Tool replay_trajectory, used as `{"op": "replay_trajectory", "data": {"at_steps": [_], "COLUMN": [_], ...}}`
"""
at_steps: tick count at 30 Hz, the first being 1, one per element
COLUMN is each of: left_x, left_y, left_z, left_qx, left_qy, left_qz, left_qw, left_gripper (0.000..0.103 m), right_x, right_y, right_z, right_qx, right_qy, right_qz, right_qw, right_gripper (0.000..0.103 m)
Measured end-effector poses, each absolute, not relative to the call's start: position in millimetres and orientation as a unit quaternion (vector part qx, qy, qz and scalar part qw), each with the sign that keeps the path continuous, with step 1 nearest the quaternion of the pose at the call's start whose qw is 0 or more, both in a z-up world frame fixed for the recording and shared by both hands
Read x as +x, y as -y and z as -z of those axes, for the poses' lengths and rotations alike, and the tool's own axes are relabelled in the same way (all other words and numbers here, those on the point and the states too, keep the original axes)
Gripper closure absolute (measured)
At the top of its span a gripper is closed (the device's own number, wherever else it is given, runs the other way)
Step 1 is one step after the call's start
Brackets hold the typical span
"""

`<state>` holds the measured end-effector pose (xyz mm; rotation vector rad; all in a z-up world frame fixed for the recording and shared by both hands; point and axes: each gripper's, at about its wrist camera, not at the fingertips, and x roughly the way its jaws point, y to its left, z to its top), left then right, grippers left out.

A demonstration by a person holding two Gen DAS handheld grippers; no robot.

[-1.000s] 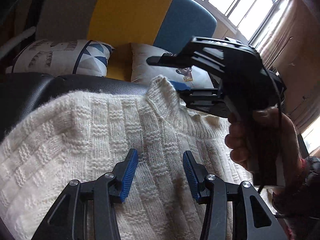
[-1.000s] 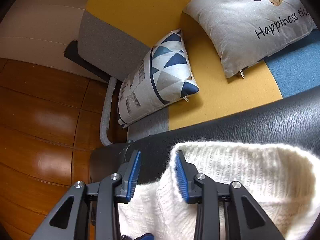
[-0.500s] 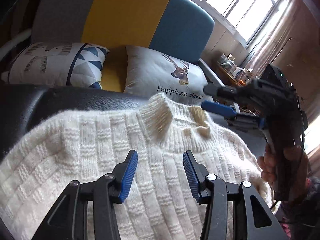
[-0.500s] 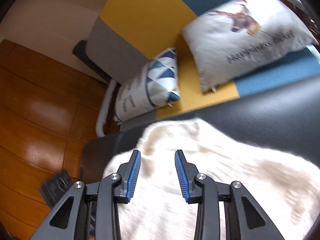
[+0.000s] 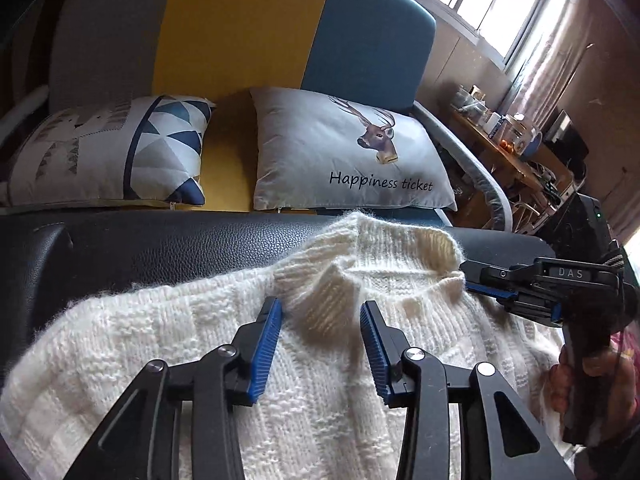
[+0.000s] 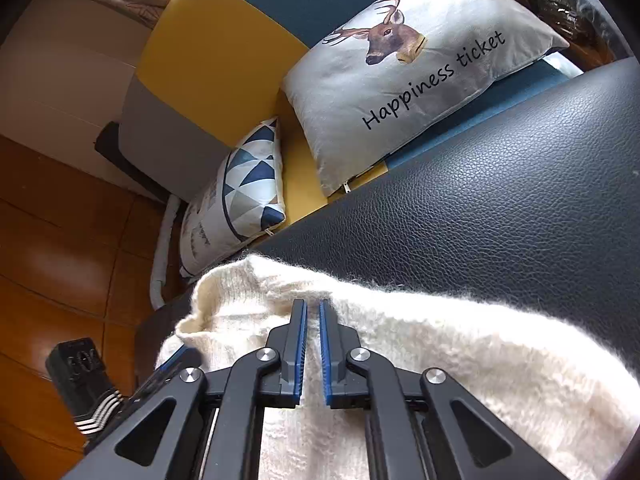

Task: Fold clothes
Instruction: 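Grasp the cream sweater sleeve cuff with the left gripper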

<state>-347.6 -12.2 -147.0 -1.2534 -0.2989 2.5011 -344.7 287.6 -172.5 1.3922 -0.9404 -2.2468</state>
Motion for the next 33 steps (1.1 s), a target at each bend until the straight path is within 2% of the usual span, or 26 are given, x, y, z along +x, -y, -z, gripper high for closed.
{"op": "replay_trajectory", "data": {"at_steps": [2, 3, 8, 13, 22, 26, 33], "left_x": [-344, -340, -278, -184, 15, 64, 72], "left_y": [16, 20, 70, 175, 356, 404, 419], "left_z": [141, 137, 109, 105, 104, 113, 136], "left_qx": [-0.447, -0.450, -0.411, -0.394, -0.380, -0.383, -0.405], "left_qy": [0.128, 0.147, 0.232, 0.317, 0.288, 0.278, 0.275], "left_qz": [-0.871, -0.866, -0.866, -0.859, -0.853, -0.832, -0.831], "left_qw": [0.159, 0.160, 0.162, 0.084, -0.212, -0.290, -0.262], "left_gripper": [0.061, 0.061, 0.061, 0.060, 0.060, 0.060, 0.055], "right_x": [-338, -332, -283, -222, -146, -138, -135], "right_y": [-286, -283, -254, -207, -127, -108, -94], "right_z": [162, 152, 123, 118, 134, 139, 140], "right_qx": [0.492, 0.488, 0.483, 0.494, 0.525, 0.536, 0.542], "right_qy": [0.314, 0.303, 0.272, 0.240, 0.196, 0.180, 0.166], "right_qz": [0.796, 0.802, 0.804, 0.794, 0.776, 0.777, 0.782], "right_qw": [0.164, 0.167, 0.214, 0.260, 0.289, 0.277, 0.260], "right_gripper": [0.086, 0.074, 0.074, 0.074, 0.074, 0.074, 0.073]}}
